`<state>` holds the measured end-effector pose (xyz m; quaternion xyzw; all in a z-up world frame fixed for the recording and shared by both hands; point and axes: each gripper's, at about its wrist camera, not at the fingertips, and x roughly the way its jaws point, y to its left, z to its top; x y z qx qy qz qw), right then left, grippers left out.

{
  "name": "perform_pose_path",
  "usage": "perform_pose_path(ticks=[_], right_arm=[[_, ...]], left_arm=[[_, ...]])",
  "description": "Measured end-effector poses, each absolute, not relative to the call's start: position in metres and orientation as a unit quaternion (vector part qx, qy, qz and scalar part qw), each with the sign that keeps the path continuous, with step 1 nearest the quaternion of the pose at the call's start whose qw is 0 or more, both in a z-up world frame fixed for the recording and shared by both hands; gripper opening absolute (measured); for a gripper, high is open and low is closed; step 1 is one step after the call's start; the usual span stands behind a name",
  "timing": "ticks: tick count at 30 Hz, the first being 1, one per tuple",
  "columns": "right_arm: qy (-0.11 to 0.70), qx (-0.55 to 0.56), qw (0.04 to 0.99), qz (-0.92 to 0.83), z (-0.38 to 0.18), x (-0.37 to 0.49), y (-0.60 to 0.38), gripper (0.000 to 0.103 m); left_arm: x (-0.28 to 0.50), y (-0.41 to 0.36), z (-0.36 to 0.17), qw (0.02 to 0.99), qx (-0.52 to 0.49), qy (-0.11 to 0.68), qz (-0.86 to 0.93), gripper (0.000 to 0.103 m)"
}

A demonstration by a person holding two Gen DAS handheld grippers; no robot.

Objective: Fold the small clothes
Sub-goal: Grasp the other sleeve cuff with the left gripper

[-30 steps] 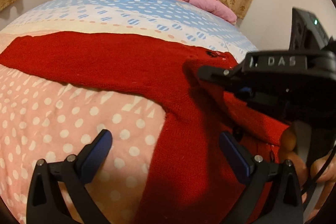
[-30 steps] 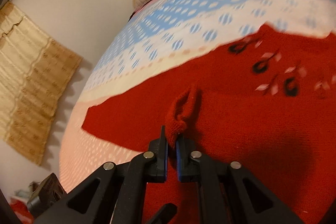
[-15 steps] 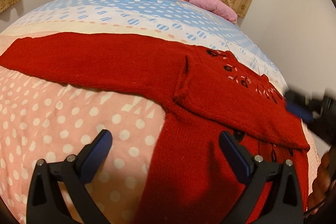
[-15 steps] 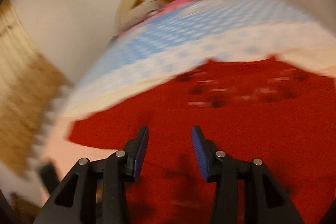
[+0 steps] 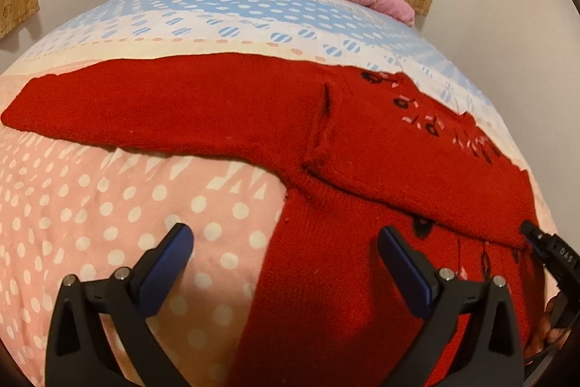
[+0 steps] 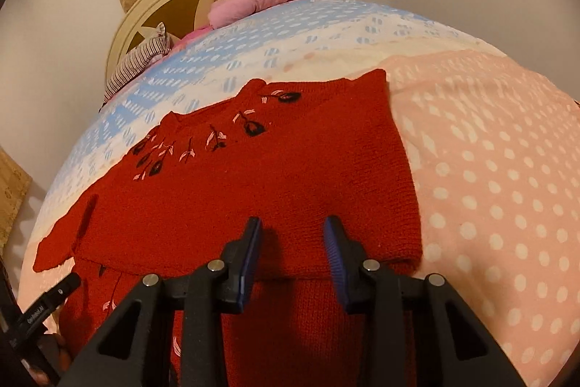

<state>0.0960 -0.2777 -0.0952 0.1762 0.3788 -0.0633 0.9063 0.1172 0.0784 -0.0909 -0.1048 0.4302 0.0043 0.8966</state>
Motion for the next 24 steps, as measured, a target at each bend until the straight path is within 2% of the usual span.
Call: perform_pose_path(ticks=[5,7,14,17,20,24], right_arm=[[0.375,0.178,0.908,-0.059,-0.097,0.099,-0.276,0.038],[0.373,0.182,0.908,-0.057,-0.097,0.098,-0.276,0.038],[0.369,0.192,0.908,-0.05,-0.098,0.095,-0.279,0.038],[0.369,0.19,0.908,-0.051,-0.098,0.095,-0.279,0.038],[0.37,0.189,0.908,-0.051,-0.098,0.095,-0.279,0.038],[0.371,0.187,0.908,-0.053,-0.098,0.095,-0.278,0.038]], left_arm=[[0.119,0.065,-0.091,0.889,-0.034,0.456,0.006,0.103],[0.109,0.081,-0.083,0.894,-0.061,0.445,0.002,0.103],[0.091,0.226,-0.044,0.906,-0.176,0.348,0.167,0.103],[0.101,0.293,-0.04,0.885,-0.205,0.34,0.241,0.103],[0.117,0.34,-0.049,0.87,-0.222,0.346,0.274,0.095],[0.143,0.382,-0.074,0.843,-0.285,0.376,0.258,0.065]])
